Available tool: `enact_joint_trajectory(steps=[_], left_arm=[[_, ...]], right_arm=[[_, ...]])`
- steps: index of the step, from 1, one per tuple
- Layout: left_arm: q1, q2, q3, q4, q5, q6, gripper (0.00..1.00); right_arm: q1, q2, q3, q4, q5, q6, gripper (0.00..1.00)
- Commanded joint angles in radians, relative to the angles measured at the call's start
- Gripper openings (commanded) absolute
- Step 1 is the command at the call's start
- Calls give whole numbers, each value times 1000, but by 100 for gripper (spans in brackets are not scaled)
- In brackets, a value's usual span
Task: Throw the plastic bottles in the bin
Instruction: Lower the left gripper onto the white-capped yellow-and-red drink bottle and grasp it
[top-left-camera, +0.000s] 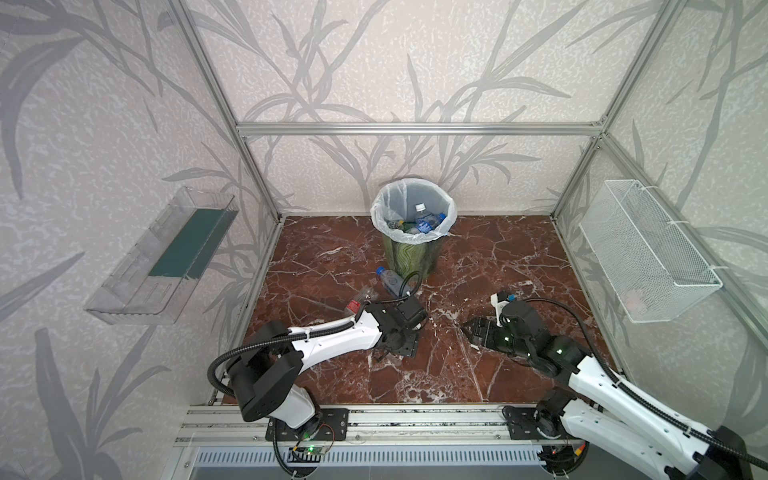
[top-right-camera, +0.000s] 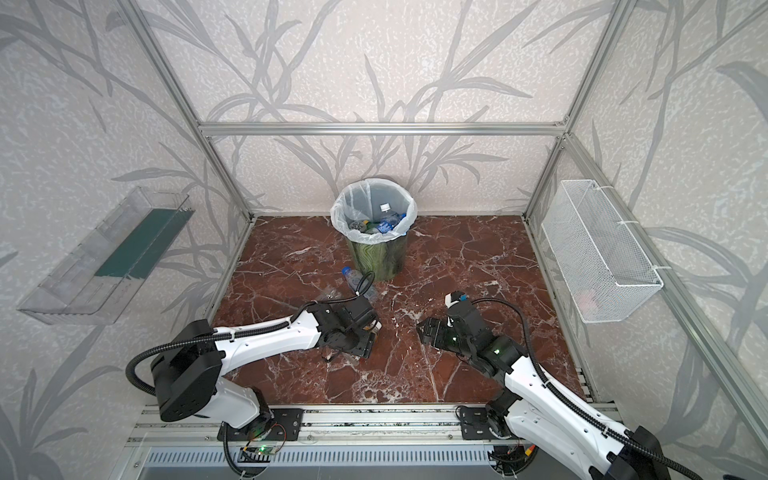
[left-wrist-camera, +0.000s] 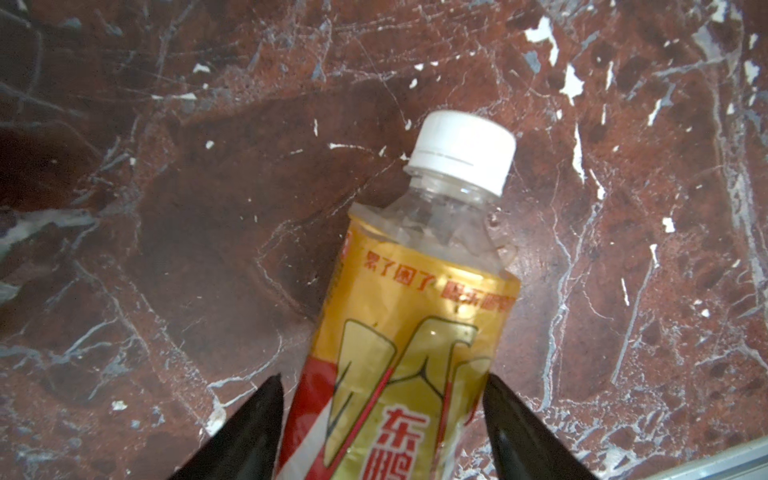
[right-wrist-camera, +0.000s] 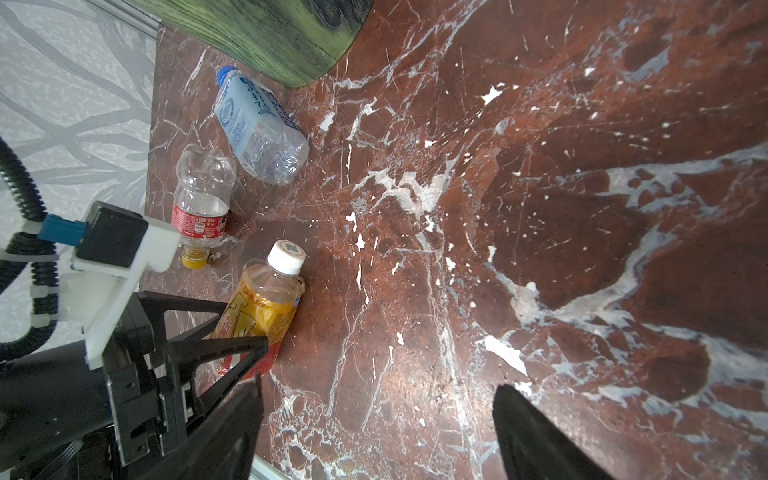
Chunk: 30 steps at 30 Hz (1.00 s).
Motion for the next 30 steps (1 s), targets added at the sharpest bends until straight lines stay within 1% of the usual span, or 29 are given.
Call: enact_joint_trajectory(steps=[1,3,6,19,20,24,26,30], left_arm=[[-6,-4,3,-32,-38,-13,69],[-5,-15,-15,-33,-40,-25,63],[-5,-38,-47,-26,-41,-42,58],[-5,-230,-215,-56,-53,-162,56],[-6,-246,-226,-62,-56,-173,57],[-5,-274,-247,-76,-65,-194,69],[-5,-268,-247,-80,-67,-198,73],[-5,-262,-245,-75,-65,-199,75]], right_arm=[[3,-16,-11,-14,12,-10,86],[3,-16,-13,-13,12,-9,86],[3,-15,-17,-6,10,-7,86],[3,23,-17,33,-5,4,84],[4,29,-18,35,-5,5,84],[4,43,-13,47,-11,5,84],[4,46,-11,49,-12,6,84],[5,41,-10,44,-11,6,84]])
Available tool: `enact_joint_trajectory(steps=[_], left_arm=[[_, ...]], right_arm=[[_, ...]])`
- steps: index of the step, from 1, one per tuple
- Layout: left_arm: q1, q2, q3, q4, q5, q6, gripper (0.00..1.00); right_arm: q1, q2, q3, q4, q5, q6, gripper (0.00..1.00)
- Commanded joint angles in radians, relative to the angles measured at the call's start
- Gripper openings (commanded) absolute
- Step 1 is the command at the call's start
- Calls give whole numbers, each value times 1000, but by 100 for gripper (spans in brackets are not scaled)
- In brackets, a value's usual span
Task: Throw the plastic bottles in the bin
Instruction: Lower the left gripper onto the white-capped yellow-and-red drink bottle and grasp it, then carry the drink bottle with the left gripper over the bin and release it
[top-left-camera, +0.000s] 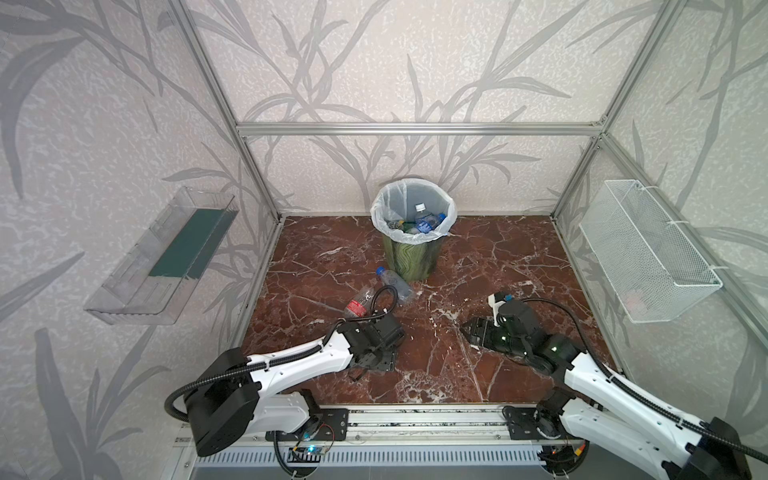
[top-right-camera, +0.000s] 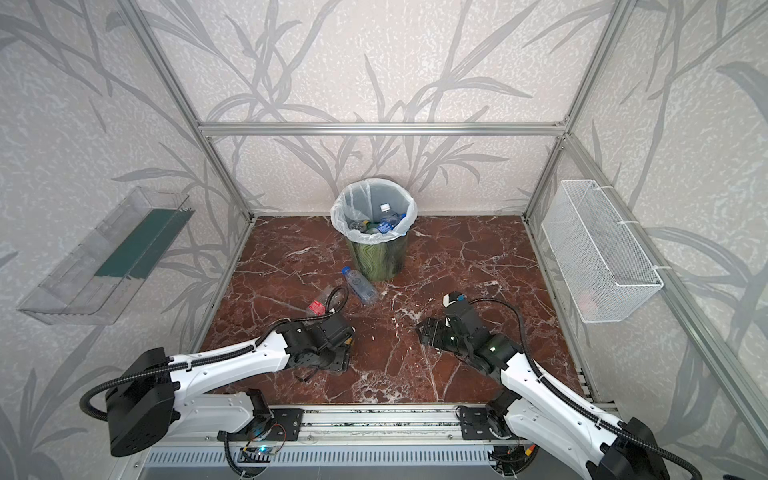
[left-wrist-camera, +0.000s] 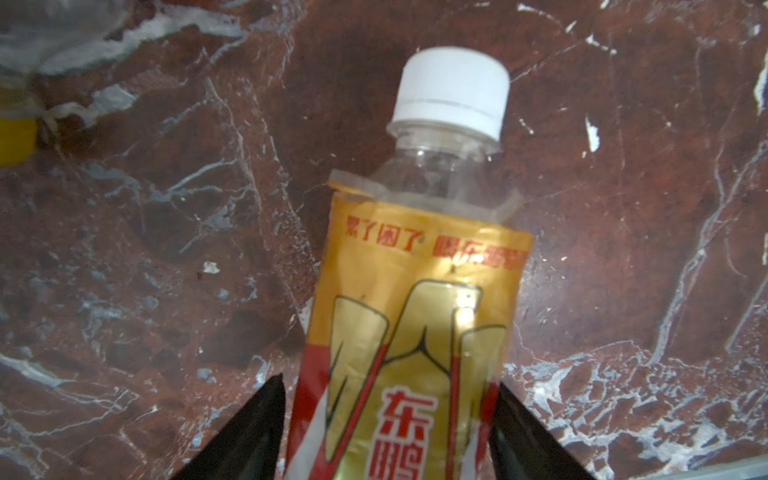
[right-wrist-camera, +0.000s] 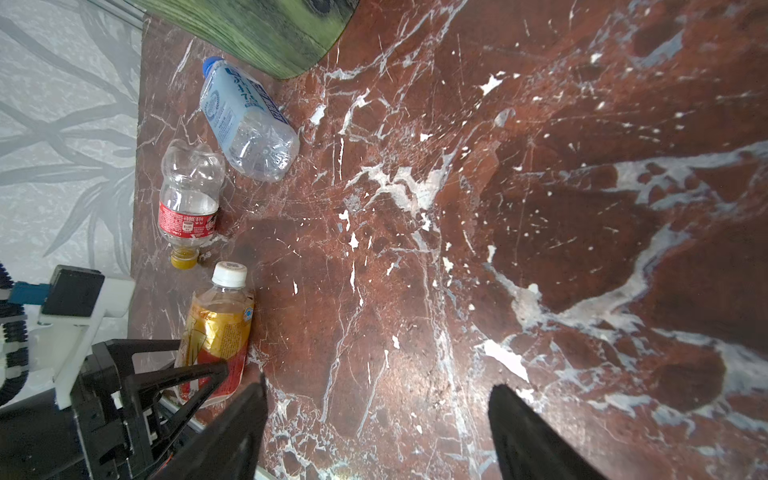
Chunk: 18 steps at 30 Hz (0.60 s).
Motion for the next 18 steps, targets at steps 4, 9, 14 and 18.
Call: enact_joint_trajectory(steps=[4,9,14,18], left_arm=[[-5,-2,-3,-23,-26,-21,70],[-5,-7,-3,-22,-24,-24,60],[-5,-45,-5,-26,-35,-39,58],[-4,-117,4,-48,-84,-98,58]], right_arm=[[4,-19,-3,-3,1,3,84],[3,-27,-7,-8,4,2,83],[4,-27,-6,-4,3,2,83],[3,-28,-6,-4,3,2,83]])
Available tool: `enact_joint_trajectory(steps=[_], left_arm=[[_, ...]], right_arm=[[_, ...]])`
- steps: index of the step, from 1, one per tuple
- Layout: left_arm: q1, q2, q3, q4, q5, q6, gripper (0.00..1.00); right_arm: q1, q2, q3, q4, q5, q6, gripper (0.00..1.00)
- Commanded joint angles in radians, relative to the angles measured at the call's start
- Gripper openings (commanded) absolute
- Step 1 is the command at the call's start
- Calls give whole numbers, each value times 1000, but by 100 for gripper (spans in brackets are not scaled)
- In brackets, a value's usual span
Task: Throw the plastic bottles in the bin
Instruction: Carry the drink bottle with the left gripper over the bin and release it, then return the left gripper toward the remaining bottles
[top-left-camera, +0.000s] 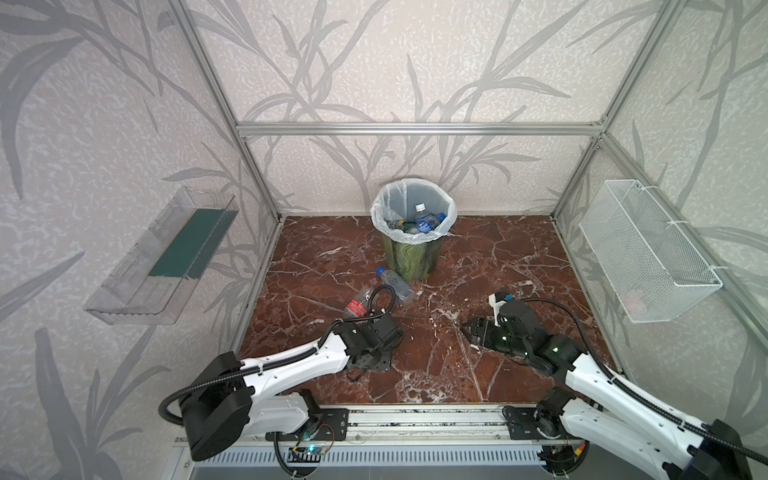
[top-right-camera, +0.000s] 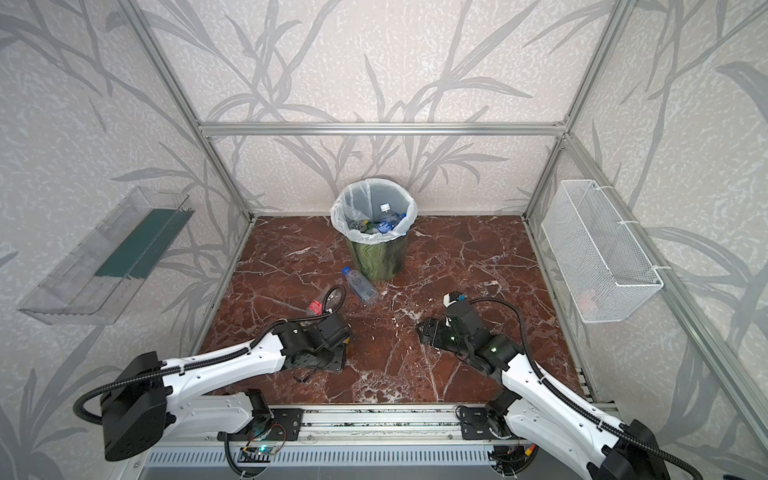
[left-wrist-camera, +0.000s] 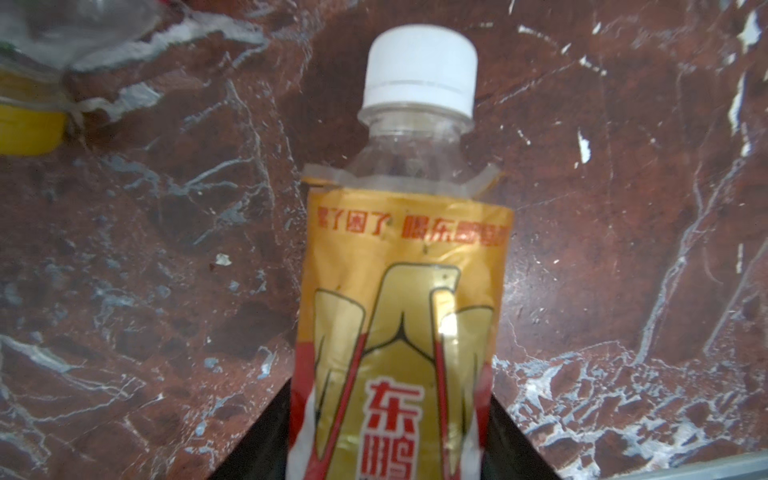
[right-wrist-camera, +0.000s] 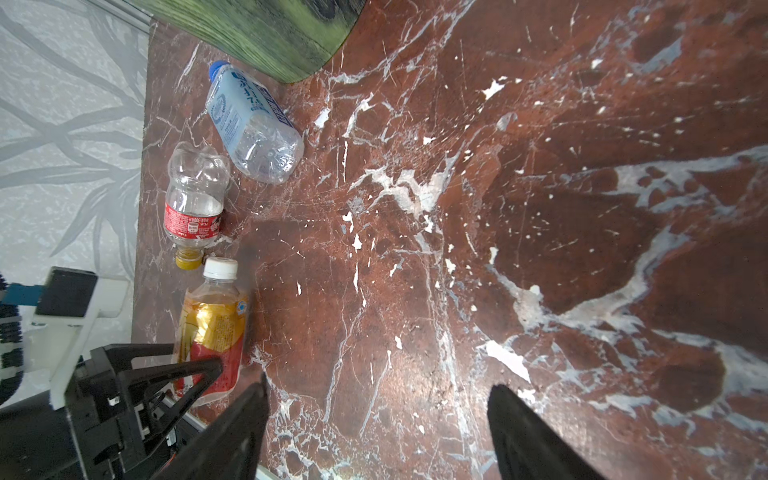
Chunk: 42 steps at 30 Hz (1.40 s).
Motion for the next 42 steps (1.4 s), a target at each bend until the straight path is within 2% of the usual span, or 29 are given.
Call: enact_joint_trajectory(steps=[1,10,13,16,19,22,24,25,27,29,30,31,32,36,39,42], left_arm=[[-5,-76,5,-33,-75,-59,58],[32,-295,-9,58,-138,-109,58],[71,-325,53,54,-134,-62,58],[143,-304,200,48,-113,39,58],[255,-187,439,62,-31,162,59],[314,38,798,58,58,262,58],[343,233,1099,-6,99,295,61],[362,334,1235,-64,135,290,63],[389,532,1554,-254,163,293,77],[403,656,1769,-438,133,295,86],[406,665,1805,-491,102,292,89],[405,637,1778,-491,75,293,91],[407,568,1683,-445,58,290,92],[434,219,1175,-184,-12,247,95],[458,51,964,-191,-47,221,94],[492,-93,757,-163,-20,178,93]], right_arm=[[4,-16,-6,-3,2,2,83],[4,-13,3,-8,2,0,83],[4,-13,12,-14,5,-4,83],[3,-13,24,-21,8,-7,83],[4,-17,33,-22,11,-7,83],[3,-21,48,-29,13,-9,83],[1,-29,66,-46,24,-12,83],[1,-34,75,-55,27,-14,83],[-1,-44,99,-75,32,-19,83],[-2,-51,116,-95,37,-31,84],[-4,-56,120,-103,41,-36,85],[-4,-59,120,-108,44,-39,85],[-5,-61,114,-106,45,-38,85],[-5,-55,89,-78,28,-29,85],[-6,-45,64,-55,23,-21,85],[-4,-25,45,-28,14,-13,85]])
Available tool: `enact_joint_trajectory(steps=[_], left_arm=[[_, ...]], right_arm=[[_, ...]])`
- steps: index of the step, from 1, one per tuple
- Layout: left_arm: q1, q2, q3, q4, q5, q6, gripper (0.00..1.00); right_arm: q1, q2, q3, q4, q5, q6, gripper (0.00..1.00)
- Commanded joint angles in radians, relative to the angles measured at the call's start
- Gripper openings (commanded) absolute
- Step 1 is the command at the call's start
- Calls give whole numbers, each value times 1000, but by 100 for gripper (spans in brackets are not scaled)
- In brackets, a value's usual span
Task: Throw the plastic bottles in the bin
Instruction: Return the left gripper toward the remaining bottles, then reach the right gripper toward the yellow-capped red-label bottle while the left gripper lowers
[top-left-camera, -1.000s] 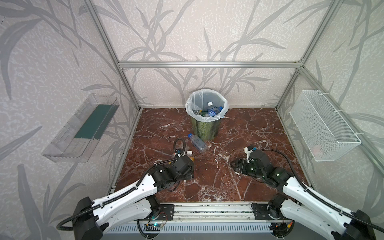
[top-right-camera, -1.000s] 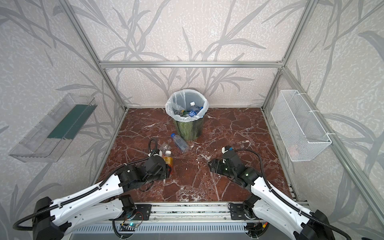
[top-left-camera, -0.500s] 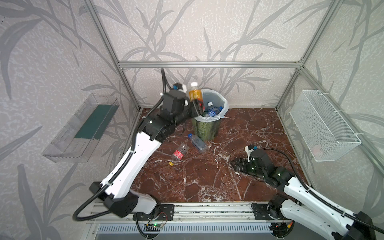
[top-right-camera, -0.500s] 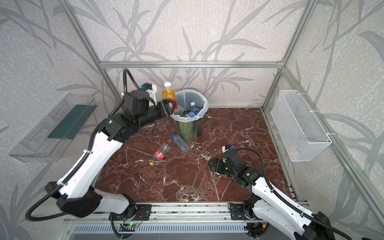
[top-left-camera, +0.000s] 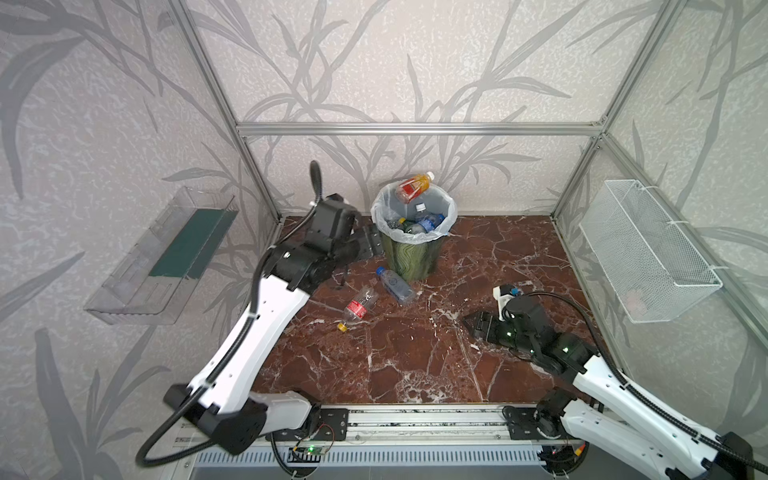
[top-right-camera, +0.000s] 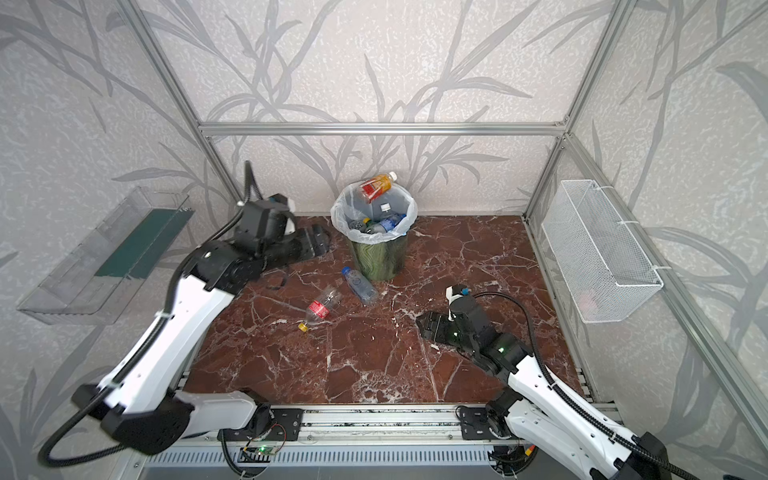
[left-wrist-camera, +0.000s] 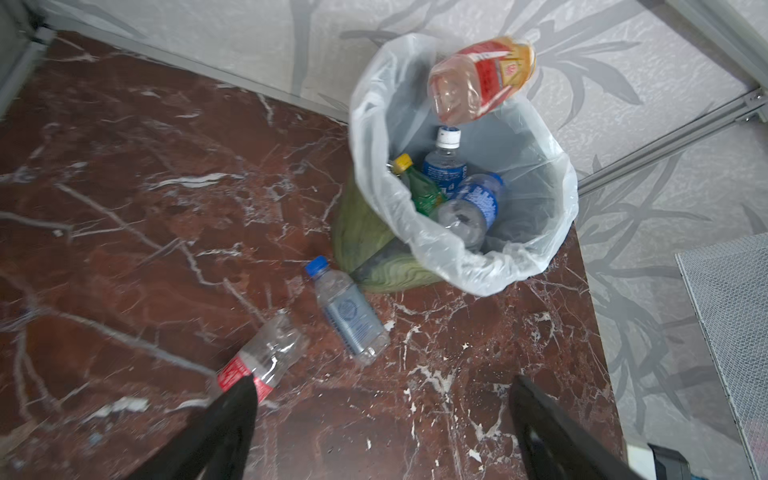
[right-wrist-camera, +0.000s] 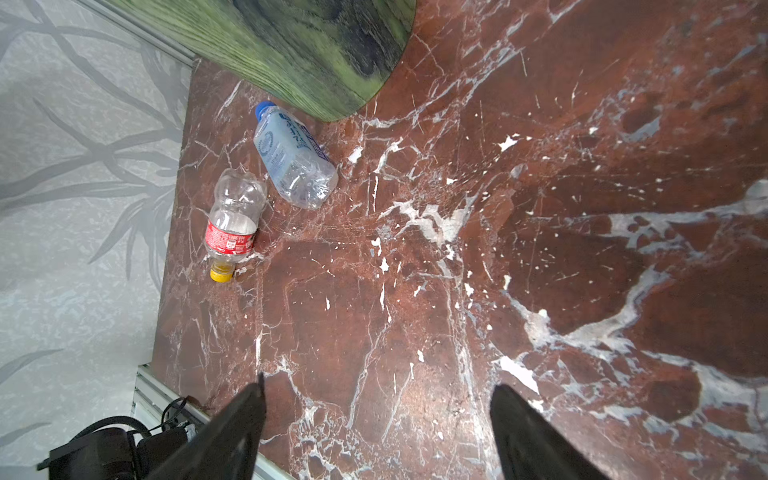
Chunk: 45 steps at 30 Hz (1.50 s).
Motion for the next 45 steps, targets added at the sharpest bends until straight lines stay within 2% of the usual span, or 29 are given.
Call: enact_joint_trajectory(steps=[1,6,10,20,26,34,45], left_arm=[[33,-140,-170,38,-20,-58,93],[59,-291,-400,42,-7,-97,92],[77,-361,-501,36,16,-120,91],[94,-431,-609,32,34,-156,90],[99,-473,-653,26,36,-189,87],[99,-614,-679,24,29,-258,84],[99,-751,-596,-92,-44,-250,84]], right_arm=[[-3,26,-26,30,-16,6,85],[7,58,-23,54,-24,14,84],[23,77,-16,66,-17,17,84],[104,187,15,133,11,25,84],[203,313,85,191,52,53,83],[423,585,336,177,293,242,81],[486,1011,756,151,346,301,81]])
